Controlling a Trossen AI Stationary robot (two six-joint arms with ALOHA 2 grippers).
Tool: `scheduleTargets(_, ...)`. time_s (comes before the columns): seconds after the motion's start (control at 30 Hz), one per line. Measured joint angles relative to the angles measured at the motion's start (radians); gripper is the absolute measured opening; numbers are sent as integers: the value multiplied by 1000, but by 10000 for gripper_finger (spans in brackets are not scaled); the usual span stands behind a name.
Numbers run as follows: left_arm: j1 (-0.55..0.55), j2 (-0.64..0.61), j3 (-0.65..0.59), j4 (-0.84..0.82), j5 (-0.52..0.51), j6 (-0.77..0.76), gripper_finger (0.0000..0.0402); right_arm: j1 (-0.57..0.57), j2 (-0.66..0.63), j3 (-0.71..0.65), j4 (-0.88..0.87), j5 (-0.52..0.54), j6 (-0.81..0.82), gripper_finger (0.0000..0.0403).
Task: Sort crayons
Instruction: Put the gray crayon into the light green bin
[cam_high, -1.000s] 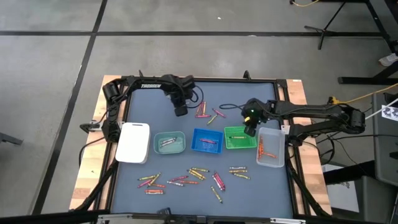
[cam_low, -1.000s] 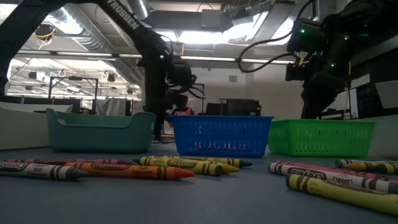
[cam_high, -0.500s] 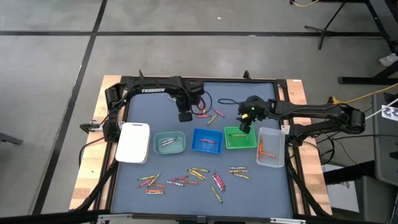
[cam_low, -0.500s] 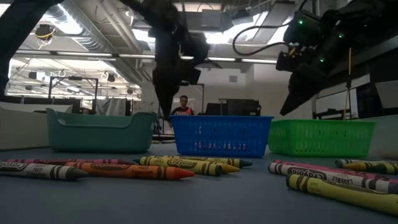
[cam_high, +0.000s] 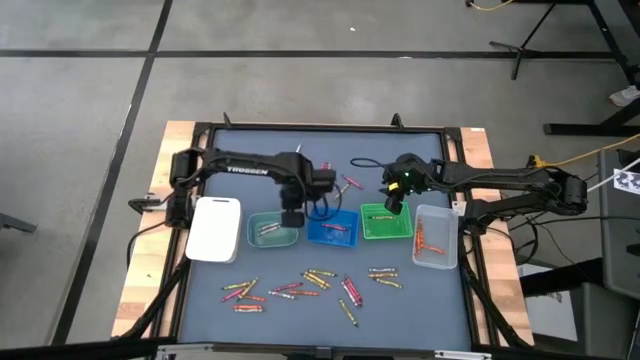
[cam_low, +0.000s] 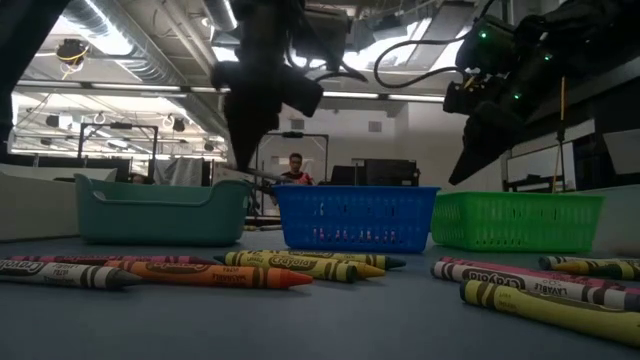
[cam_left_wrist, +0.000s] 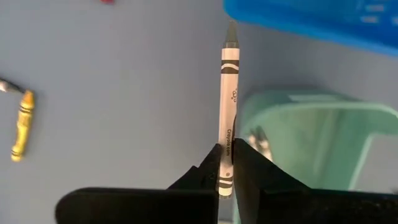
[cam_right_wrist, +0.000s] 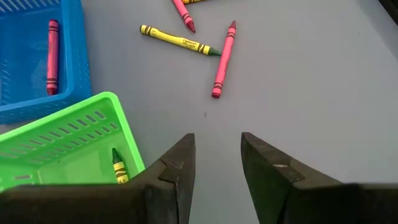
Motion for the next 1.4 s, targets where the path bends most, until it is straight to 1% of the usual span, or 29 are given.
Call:
scheduleTargets(0.4, -110, 0, 0, -167, -4, -98, 11, 0, 0, 0, 0, 0, 0, 127)
scheduleTargets(0.57, -133, 0, 0, -221, -5, -152, 11, 0, 0, 0, 0, 0, 0, 127)
scheduleTargets(0.73, -147, -1, 0, -273, -6, -156, 11, 0, 0, 0, 0, 0, 0, 127)
scheduleTargets(0.93, -154, -2, 0, -276, -6, -181, 11, 0, 0, 0, 8, -1, 0, 127)
scheduleTargets(1.23, -152, -2, -1, -270, -5, -183, 12, 0, 0, 0, 135, -2, 0, 127)
scheduleTargets(1.3, -152, -2, -1, -267, -5, -204, 18, 0, 0, 0, 154, -2, 0, 127)
scheduleTargets(1.4, -152, -2, -1, -266, -6, -218, 39, 0, 0, 0, 159, -3, 0, 127)
